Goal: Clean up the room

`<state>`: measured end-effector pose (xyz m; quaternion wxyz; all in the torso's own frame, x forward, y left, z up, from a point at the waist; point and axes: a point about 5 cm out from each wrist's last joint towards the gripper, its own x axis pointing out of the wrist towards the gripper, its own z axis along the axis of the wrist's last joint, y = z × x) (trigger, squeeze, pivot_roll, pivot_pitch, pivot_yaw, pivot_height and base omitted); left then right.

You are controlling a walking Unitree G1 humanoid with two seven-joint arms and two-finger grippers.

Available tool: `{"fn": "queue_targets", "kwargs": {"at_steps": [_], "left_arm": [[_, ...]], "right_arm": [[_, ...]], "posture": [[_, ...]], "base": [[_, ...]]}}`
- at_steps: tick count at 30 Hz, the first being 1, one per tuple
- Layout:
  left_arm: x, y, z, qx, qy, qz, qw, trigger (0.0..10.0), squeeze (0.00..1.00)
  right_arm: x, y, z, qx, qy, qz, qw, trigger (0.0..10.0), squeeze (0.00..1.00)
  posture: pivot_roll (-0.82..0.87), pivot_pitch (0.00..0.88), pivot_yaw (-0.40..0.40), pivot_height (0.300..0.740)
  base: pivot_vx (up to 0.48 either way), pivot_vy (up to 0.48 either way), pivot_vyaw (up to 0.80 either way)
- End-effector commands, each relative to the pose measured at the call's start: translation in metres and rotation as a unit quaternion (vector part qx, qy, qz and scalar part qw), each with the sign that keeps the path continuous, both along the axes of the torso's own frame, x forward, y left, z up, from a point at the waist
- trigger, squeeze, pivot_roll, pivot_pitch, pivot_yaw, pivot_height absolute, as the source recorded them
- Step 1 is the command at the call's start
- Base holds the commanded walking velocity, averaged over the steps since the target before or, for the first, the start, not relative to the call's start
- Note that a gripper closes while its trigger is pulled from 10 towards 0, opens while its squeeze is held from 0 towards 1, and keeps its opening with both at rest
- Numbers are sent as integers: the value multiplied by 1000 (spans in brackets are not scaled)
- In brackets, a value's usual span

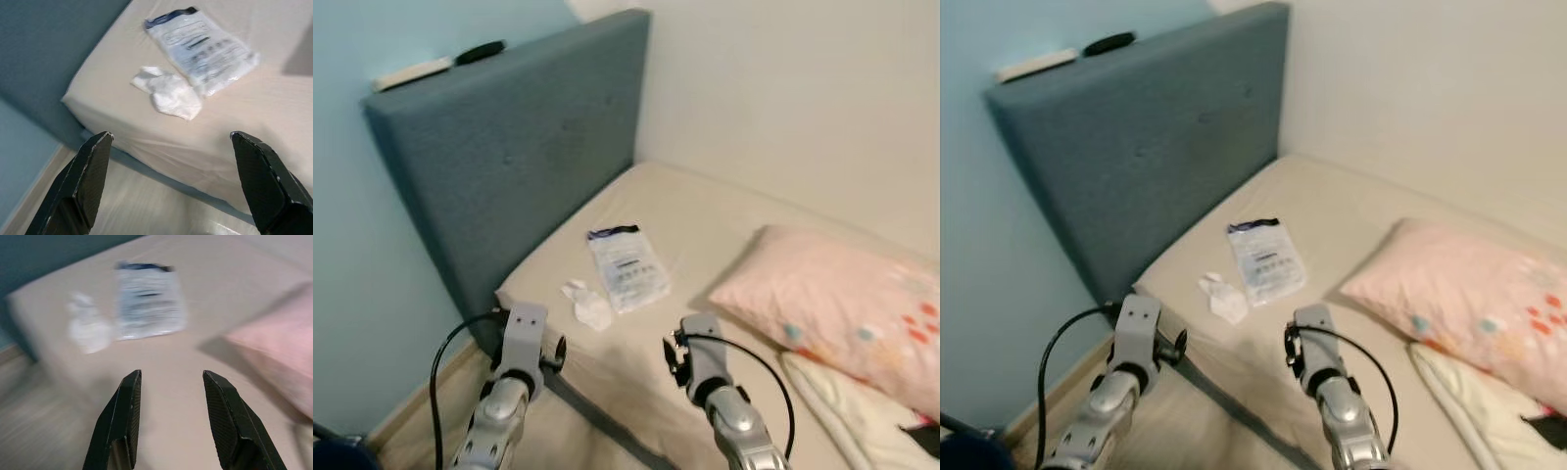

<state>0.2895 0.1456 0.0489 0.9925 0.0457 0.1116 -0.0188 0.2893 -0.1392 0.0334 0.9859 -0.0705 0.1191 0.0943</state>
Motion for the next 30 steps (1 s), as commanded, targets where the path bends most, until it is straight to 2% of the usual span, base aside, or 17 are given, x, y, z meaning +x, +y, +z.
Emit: {"fn": "queue_targets", "kwargs": {"at_steps": [1,11,30], "left_arm": [[-4,5,-5,4,9,8,1000,10000,0],[1,-1,3,-11,-16,-9,1000,10000,0],[1,0,1,-12,-11,-10,1000,10000,0]], "right_arm": [[-4,0,-6,5,14,-6,1000,10000,0],[-3,-6,-5,2,11,-25,1000,10000,0],[-5,-9,-6,4,10,-38,999,10000,0]], "posture": [[-9,114,-31,738],[-18,116,-16,738],[-22,111,-10,738]], "base": [[0,0,-800],[0,0,-800],[0,0,-800]]}}
